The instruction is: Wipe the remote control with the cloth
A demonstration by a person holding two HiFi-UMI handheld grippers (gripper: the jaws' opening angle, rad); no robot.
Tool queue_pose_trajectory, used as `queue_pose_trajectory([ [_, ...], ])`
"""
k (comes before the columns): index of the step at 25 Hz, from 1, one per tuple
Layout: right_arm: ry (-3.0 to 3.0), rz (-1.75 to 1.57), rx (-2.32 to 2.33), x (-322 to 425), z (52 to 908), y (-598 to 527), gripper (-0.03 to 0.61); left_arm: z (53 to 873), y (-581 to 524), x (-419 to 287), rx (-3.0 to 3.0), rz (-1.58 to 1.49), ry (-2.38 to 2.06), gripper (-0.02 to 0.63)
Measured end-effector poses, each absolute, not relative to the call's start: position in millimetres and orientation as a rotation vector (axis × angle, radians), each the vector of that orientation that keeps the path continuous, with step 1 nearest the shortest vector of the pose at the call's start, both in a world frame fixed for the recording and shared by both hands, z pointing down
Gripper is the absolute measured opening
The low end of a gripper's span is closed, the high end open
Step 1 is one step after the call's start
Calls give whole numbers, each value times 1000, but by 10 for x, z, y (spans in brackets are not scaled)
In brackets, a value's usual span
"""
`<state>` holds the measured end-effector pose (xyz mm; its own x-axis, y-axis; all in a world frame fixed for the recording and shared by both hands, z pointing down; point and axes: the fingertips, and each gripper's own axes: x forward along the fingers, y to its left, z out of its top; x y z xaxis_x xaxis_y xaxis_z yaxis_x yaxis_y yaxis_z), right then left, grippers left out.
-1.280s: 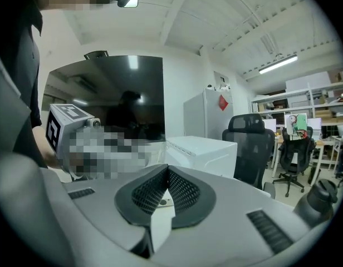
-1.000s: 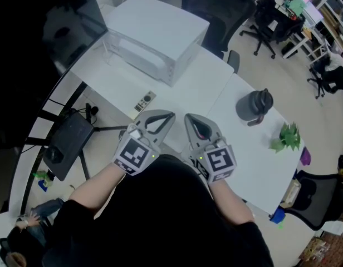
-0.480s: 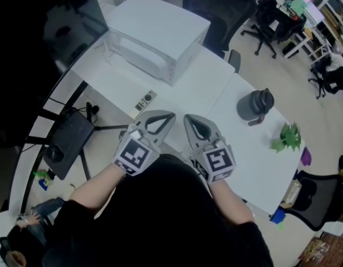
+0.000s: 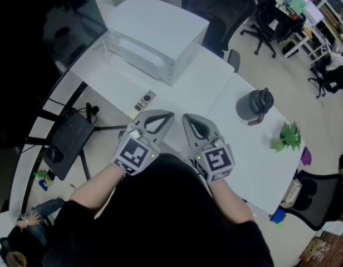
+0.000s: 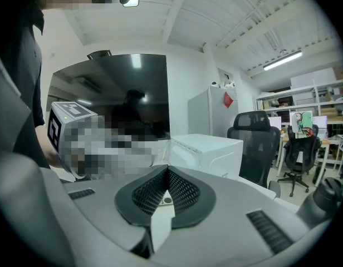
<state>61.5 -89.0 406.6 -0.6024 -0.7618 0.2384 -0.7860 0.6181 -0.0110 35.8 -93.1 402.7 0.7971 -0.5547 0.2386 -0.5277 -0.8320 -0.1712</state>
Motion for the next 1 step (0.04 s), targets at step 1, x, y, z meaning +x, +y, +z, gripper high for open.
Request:
queue_pose_trajectory([
  [1, -2631, 173, 1276, 616, 4066, -891, 6, 4028, -936, 360, -2888, -428, 873, 0],
])
